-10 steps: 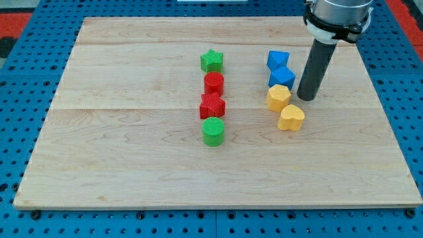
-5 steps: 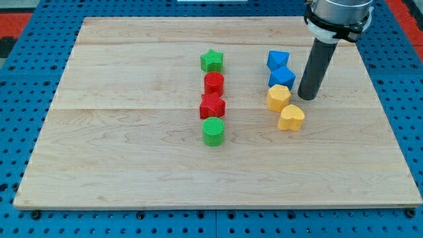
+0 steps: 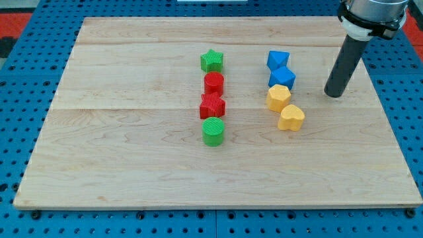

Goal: Move the cube towards the green star

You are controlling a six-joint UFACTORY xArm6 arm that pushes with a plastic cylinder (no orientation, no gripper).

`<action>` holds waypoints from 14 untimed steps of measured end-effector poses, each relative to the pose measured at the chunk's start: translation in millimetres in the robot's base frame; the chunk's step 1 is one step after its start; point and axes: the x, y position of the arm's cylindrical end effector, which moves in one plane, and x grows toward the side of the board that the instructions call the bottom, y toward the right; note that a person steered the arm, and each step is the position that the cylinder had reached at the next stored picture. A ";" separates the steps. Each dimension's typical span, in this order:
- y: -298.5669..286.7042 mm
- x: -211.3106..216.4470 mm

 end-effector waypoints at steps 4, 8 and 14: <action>-67.9 -13.2; -54.8 -23.6; -80.5 206.7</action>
